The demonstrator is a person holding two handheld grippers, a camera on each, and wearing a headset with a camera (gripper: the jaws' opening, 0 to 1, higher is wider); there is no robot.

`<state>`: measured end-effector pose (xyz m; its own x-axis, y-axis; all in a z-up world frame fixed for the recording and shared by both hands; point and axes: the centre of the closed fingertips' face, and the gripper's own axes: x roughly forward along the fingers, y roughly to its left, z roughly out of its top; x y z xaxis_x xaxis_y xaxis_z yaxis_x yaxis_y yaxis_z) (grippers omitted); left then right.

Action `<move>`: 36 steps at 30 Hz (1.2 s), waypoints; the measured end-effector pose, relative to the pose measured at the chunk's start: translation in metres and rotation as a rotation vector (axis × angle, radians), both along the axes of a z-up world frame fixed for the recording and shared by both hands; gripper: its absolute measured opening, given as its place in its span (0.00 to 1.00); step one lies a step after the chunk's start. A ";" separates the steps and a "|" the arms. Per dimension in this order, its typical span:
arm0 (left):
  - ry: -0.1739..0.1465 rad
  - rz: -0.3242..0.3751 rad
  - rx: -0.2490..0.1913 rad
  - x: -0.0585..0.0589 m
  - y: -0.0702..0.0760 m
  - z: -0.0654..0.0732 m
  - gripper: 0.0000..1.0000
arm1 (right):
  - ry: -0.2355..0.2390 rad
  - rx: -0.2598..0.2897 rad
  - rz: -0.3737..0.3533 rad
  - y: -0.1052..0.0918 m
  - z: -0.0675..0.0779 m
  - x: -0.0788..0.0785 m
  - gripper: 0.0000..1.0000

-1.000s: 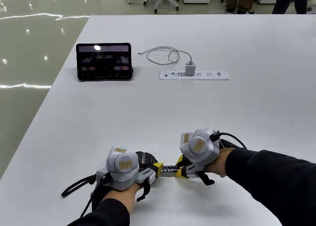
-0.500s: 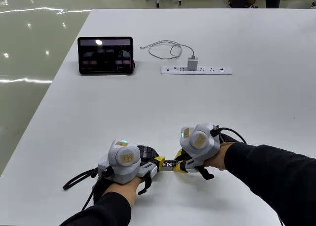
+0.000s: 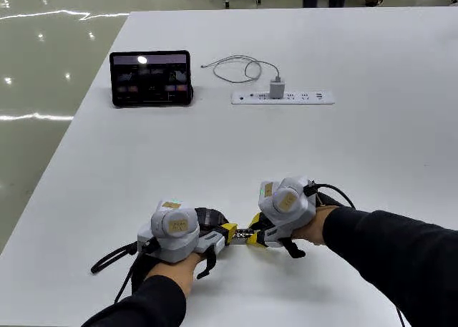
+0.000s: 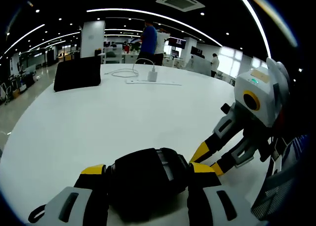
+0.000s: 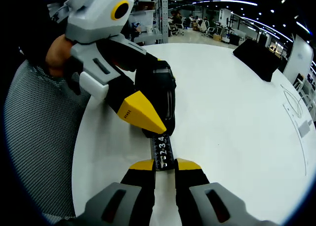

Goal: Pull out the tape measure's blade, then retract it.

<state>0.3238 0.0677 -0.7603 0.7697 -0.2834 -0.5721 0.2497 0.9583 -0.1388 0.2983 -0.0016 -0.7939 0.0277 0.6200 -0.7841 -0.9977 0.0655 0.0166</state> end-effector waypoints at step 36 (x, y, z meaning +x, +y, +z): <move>0.002 -0.002 -0.041 -0.001 0.002 0.002 0.60 | 0.014 0.023 0.025 0.033 0.001 0.000 0.10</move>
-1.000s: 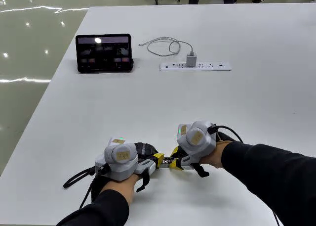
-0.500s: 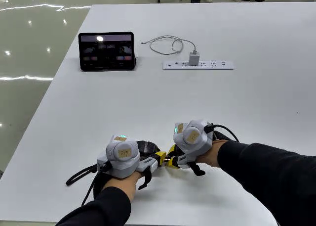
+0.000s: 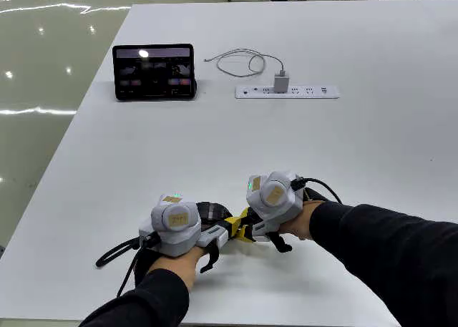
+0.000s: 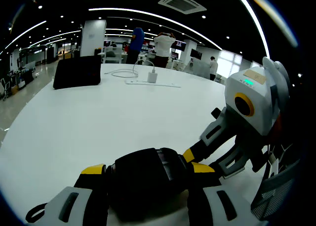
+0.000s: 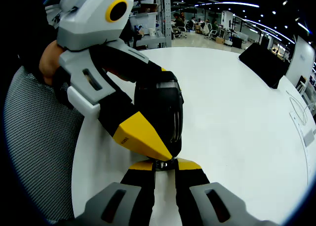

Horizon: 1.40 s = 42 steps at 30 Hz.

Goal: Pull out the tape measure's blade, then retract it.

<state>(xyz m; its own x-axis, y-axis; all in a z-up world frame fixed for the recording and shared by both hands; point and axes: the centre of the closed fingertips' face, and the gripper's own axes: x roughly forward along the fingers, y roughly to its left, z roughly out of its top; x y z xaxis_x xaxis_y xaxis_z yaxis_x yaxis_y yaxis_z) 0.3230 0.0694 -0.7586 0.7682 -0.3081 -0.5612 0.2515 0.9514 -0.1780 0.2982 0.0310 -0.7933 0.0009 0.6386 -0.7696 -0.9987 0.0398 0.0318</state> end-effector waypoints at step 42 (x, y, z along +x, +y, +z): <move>-0.008 0.001 -0.007 0.002 -0.001 0.000 0.62 | -0.020 -0.022 -0.015 0.000 -0.002 0.000 0.12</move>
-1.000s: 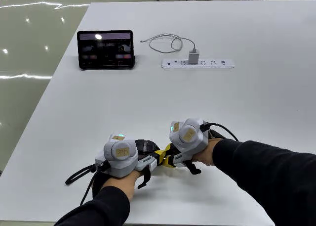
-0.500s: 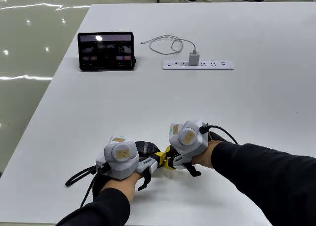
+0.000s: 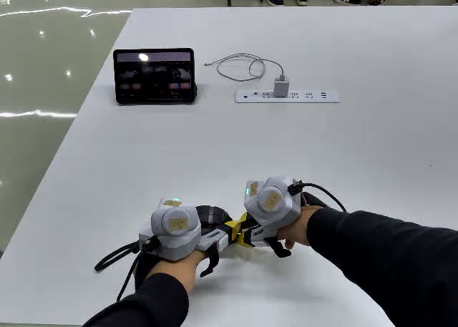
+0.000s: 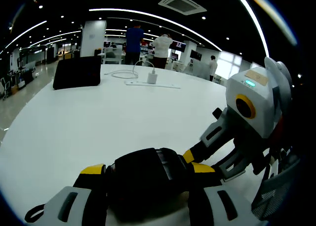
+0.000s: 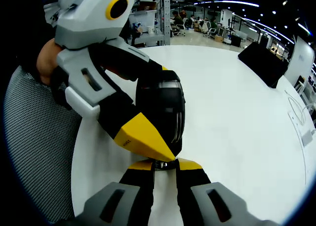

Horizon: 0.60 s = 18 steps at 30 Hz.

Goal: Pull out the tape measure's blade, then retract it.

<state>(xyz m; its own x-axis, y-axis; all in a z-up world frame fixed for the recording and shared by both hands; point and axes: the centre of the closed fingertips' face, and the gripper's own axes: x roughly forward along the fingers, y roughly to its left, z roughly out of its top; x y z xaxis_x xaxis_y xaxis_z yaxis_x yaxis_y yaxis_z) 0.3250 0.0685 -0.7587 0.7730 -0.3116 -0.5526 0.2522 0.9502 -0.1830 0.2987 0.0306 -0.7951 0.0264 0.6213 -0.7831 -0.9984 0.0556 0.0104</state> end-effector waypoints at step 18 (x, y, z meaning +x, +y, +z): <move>0.023 -0.022 -0.015 -0.003 -0.001 -0.002 0.64 | -0.012 0.047 -0.068 -0.013 0.017 -0.003 0.51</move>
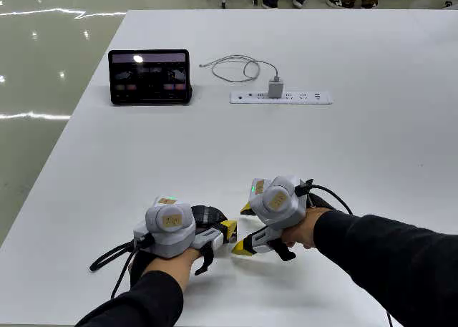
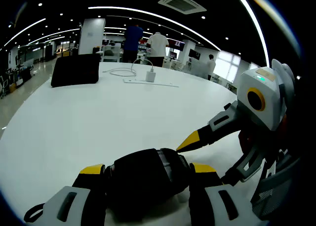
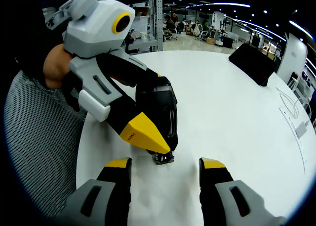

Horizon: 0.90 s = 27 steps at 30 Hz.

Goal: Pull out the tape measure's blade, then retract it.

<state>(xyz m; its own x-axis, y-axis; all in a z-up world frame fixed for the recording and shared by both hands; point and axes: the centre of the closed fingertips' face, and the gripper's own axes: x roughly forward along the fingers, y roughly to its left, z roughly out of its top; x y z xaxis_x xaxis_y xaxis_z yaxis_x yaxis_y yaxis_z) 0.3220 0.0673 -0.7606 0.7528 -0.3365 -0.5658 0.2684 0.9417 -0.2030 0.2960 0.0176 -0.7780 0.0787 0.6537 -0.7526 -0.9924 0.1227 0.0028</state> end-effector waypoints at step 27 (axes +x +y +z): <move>-0.006 -0.174 0.065 0.002 0.017 0.022 1.00 | 0.073 0.129 -0.228 -0.012 0.018 0.008 1.00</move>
<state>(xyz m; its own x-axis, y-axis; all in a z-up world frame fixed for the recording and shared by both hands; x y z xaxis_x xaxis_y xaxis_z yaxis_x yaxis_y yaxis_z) 0.3241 0.0846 -0.7391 0.6901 -0.4248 -0.5859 0.4294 0.8920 -0.1410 0.3040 0.0051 -0.7596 0.1830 0.7162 -0.6735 -0.9359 0.3366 0.1037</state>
